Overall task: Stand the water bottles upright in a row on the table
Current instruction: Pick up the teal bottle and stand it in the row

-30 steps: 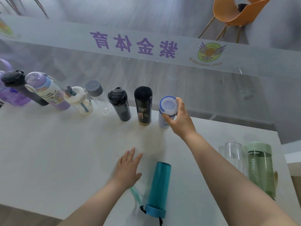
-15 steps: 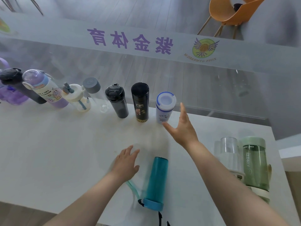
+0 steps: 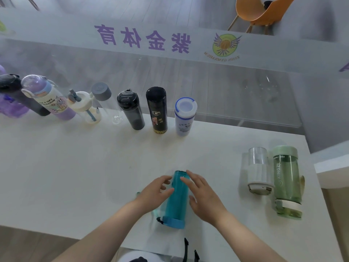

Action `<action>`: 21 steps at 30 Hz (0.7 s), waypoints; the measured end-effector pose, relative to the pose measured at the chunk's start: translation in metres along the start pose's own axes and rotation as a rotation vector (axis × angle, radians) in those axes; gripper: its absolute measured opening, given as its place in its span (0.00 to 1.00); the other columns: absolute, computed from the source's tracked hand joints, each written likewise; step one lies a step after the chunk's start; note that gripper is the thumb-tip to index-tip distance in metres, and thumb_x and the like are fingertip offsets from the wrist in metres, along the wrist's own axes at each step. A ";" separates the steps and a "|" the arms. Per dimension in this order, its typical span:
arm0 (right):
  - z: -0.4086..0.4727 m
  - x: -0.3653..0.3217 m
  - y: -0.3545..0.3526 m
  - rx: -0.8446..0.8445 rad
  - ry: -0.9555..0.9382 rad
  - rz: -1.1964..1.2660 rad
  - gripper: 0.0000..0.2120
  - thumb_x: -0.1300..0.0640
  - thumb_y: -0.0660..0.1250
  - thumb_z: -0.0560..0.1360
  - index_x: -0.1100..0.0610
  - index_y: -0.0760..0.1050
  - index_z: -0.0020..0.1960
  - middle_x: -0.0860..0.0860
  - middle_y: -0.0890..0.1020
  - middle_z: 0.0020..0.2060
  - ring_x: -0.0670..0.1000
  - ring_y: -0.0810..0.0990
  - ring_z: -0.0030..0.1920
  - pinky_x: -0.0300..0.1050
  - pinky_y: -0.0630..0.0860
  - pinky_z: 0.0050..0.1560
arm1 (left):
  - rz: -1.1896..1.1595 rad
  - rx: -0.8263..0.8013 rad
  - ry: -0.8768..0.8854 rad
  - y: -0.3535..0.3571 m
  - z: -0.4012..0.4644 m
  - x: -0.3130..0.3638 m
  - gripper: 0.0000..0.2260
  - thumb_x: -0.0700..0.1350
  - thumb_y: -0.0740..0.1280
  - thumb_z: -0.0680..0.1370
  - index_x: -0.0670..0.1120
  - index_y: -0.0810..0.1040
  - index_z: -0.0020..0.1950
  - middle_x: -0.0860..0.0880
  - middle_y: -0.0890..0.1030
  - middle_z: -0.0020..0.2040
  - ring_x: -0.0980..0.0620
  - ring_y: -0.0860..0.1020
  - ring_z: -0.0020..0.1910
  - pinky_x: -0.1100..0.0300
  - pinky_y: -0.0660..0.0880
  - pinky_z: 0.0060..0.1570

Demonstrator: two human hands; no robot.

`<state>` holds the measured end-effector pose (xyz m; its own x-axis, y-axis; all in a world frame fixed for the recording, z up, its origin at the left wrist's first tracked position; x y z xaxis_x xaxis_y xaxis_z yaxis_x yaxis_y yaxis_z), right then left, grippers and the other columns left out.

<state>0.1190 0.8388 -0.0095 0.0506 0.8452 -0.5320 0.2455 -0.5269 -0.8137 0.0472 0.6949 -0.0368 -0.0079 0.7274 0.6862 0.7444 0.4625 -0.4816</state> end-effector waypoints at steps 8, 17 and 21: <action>-0.009 -0.004 0.024 -0.054 -0.031 -0.143 0.35 0.63 0.58 0.78 0.44 0.46 0.77 0.48 0.44 0.79 0.54 0.49 0.77 0.44 0.48 0.75 | -0.258 -0.107 -0.082 0.024 -0.012 0.000 0.25 0.50 0.66 0.78 0.56 0.61 0.73 0.51 0.72 0.62 0.54 0.80 0.53 0.61 0.80 0.51; -0.013 -0.006 0.022 -0.033 -0.092 -0.232 0.38 0.56 0.71 0.72 0.47 0.55 0.76 0.55 0.59 0.76 0.58 0.63 0.74 0.48 0.60 0.71 | -0.255 -0.134 -0.108 0.027 -0.015 0.001 0.27 0.54 0.69 0.75 0.62 0.61 0.70 0.52 0.74 0.61 0.50 0.82 0.52 0.53 0.81 0.54; -0.015 -0.007 0.012 -0.021 -0.116 -0.211 0.37 0.50 0.67 0.74 0.49 0.53 0.77 0.50 0.55 0.78 0.54 0.55 0.77 0.51 0.58 0.75 | -0.288 -0.153 -0.122 0.022 -0.018 0.011 0.22 0.53 0.67 0.76 0.58 0.64 0.68 0.51 0.75 0.59 0.51 0.82 0.51 0.57 0.80 0.52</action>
<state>0.1360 0.8281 -0.0122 -0.1151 0.9199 -0.3749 0.2591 -0.3366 -0.9053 0.0750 0.7038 -0.0303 -0.3053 0.6374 0.7074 0.7911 0.5833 -0.1842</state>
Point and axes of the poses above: each hand's wrist, its own z-axis towards the middle knuckle, its own y-axis out of the palm, x = y × z, the point moved 8 cm from there along z, towards the middle knuckle
